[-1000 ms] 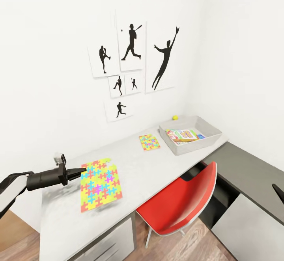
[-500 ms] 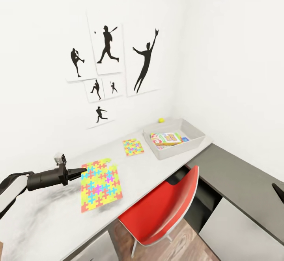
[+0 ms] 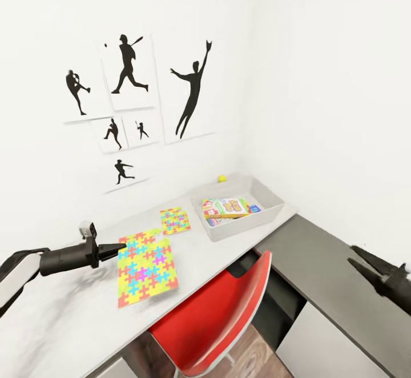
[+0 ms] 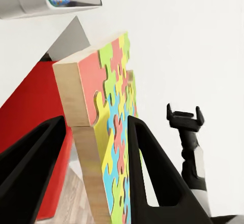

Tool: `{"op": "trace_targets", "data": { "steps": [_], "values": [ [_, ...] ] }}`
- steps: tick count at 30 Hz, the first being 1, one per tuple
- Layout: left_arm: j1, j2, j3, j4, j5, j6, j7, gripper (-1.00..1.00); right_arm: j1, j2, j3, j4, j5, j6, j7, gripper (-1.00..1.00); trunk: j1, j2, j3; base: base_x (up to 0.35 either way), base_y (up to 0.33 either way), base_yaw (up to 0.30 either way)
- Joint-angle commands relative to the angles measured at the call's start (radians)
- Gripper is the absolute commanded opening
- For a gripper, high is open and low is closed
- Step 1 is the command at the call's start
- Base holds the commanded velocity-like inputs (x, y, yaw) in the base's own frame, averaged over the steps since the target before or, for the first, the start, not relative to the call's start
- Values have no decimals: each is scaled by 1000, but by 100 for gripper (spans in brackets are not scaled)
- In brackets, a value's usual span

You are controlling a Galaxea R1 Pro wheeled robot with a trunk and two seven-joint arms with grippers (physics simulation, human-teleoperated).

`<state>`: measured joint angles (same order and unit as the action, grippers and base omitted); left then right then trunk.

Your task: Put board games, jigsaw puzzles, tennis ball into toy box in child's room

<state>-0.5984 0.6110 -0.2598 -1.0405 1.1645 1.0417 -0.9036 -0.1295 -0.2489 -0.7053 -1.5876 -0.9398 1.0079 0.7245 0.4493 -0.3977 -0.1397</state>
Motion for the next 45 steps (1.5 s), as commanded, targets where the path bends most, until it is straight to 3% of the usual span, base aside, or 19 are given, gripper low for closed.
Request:
{"op": "trace_targets", "data": {
  "steps": [1, 2, 5, 9, 13, 17, 19, 21, 27, 32, 45],
  "values": [
    [-1, 1, -3, -8, 1, 3, -3, -100, -7, -1, 43, -4, 46, 9, -83, 100, 1, -2, -2, 46, -63, 0],
    [-1, 1, -4, -26, 1, 3, -1, -100, -18, -2, 85, -7, 91, 15, -220, 100, 1, -2, -2, 24, -32, 0],
    [0, 1, -4, -56, 1, 3, 2, -100, -38, 5, 120, -9, 120, 30, -370, 100, 1, -2, -2, 13, -18, 0],
    [0, -7, -3, -73, -5, -5, 5, -100, -49, 5, 169, -9, 132, 39, -428, 100, 1, -2, -2, 3, -4, 0],
    [-11, -33, 1, -80, -34, -9, 7, -100, -51, 4, 191, -9, 134, 39, -381, 100, 1, -2, -2, 32, -5, 0],
    [-119, -57, 3, -89, -67, -5, 37, -100, -46, -1, 194, -9, 136, 39, -219, 100, 1, -2, -2, 147, -50, 0],
    [-150, -79, 3, -88, -77, -3, 72, -100, -43, -2, 190, -9, 137, 39, -167, 100, 1, -2, -2, 253, -30, 0],
    [-172, -123, 3, -83, -83, -1, 131, -100, -41, -3, 183, -9, 138, 39, -129, 100, 1, -2, -2, 279, -14, -7],
    [-220, -210, 3, -77, -89, 0, 276, -100, -36, -2, 146, -9, 138, 39, -102, 100, 1, -2, 1, 94, -3, -120],
    [-226, -223, 5, -76, -90, -3, 298, -100, -35, 0, 140, -9, 138, 39, -99, 100, 1, -2, 2, 7, 0, -65],
    [-227, -225, 7, -76, -93, -14, 305, -100, -35, 3, 139, -9, 138, 38, -99, 100, 1, -2, 2, 121, -21, -2]
  ]
}}
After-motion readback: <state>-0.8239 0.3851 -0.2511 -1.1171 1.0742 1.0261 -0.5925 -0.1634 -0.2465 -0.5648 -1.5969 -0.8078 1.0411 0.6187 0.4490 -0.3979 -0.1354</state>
